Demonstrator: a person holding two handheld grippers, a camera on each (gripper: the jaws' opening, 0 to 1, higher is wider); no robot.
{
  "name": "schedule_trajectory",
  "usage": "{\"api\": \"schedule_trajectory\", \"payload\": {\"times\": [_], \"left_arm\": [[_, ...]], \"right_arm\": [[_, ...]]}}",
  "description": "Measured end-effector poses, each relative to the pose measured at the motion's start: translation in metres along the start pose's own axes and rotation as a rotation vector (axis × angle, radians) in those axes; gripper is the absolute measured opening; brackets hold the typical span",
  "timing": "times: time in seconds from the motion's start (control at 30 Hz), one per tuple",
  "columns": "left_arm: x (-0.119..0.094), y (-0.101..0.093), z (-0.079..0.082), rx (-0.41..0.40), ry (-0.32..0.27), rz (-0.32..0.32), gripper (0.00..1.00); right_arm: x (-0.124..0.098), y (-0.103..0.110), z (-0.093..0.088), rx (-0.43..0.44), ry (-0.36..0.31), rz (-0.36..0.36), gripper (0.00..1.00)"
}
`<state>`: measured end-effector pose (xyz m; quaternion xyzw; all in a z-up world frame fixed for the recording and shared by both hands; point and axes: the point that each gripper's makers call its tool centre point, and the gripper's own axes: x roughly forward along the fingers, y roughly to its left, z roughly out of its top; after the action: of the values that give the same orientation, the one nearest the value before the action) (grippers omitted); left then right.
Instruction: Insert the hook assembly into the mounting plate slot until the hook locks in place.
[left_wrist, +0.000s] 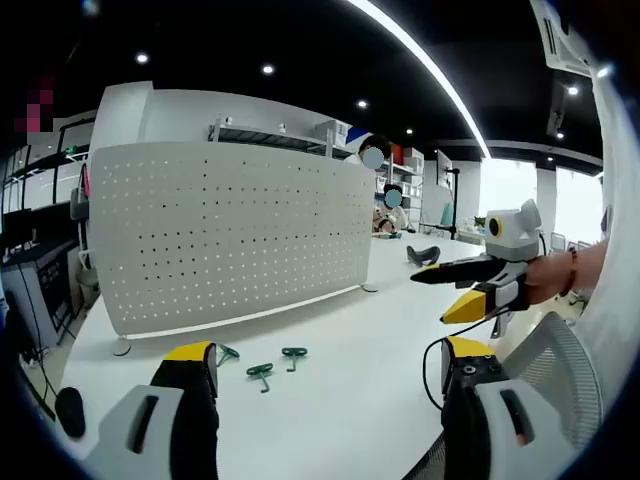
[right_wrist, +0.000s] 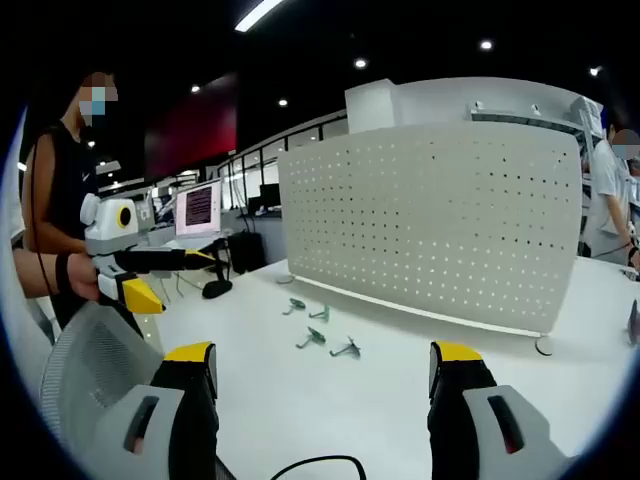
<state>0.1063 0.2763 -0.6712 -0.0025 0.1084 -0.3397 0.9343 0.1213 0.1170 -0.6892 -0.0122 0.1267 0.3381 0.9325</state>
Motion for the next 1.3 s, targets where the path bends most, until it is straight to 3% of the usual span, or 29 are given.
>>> {"api": "schedule_trajectory", "payload": {"times": [0.47,0.67,0.77,1.3], "left_arm": [[-0.023,-0.005,-0.007,0.005,0.013,0.037,0.94],[-0.025,-0.003,-0.008,-0.016,0.02,0.046,0.94],[-0.025,-0.005,-0.005,-0.017,0.003,0.043,0.94],[-0.03,-0.008,-0.009,-0.002,0.027,0.038,0.93]], "right_arm": [[-0.008,0.01,0.004,-0.018,-0.009,0.013,0.88],[-0.011,0.01,0.004,0.024,-0.027,0.009,0.88],[-0.013,0.012,0.005,0.022,-0.027,0.014,0.87],[-0.012,0.019,0.002,0.007,0.004,0.034,0.86]]}}
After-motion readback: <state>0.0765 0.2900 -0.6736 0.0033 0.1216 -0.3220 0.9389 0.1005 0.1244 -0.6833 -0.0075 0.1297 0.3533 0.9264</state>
